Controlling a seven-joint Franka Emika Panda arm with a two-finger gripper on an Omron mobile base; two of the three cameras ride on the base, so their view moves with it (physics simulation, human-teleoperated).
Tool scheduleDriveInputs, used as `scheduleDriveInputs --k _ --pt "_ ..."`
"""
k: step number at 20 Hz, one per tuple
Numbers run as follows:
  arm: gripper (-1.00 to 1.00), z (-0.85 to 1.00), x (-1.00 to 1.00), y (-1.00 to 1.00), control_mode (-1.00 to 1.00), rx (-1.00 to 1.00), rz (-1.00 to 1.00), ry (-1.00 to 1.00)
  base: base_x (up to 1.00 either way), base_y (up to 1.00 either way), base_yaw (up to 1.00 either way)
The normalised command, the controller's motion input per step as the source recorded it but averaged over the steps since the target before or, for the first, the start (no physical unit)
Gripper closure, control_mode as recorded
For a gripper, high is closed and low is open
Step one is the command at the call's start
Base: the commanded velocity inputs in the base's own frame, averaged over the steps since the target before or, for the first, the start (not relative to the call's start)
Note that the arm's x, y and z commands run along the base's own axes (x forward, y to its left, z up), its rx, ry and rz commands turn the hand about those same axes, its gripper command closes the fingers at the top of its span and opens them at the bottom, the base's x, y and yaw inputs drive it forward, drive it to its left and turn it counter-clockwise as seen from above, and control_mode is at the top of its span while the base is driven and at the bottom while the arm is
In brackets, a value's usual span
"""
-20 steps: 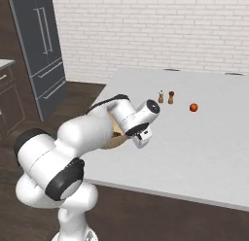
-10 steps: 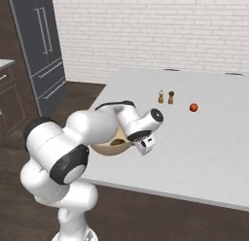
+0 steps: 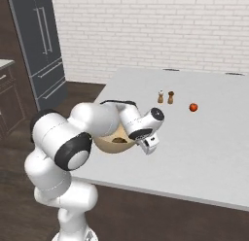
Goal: Open the cabinet, pick up the bread from the cabinet and place it in the basket. Then move the basket to the dining counter.
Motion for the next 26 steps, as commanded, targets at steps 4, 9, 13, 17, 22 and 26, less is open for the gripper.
scheduleDriveInputs --k 4,9,13,17,22,26 --pt "-1.00 0.21 -0.05 0.20 -1.00 0.00 0.00 -0.08 0.00 0.00 0.00" --pt "-1.00 0.55 -0.29 0.09 -1.00 0.00 0.00 -0.16 0.00 0.00 0.00" --pt "-1.00 0.72 -0.70 0.01 -1.00 -0.01 0.01 -0.19 0.00 0.00 0.00" --pt "-1.00 0.75 -0.98 0.28 -1.00 -0.05 0.08 -0.22 0.00 0.00 0.00" --pt "-1.00 0.73 -0.91 0.80 -1.00 -0.01 0.22 -0.26 0.00 0.00 0.00" --pt "-1.00 0.88 -0.68 0.99 -1.00 -0.01 0.29 -0.29 0.00 0.00 0.00"
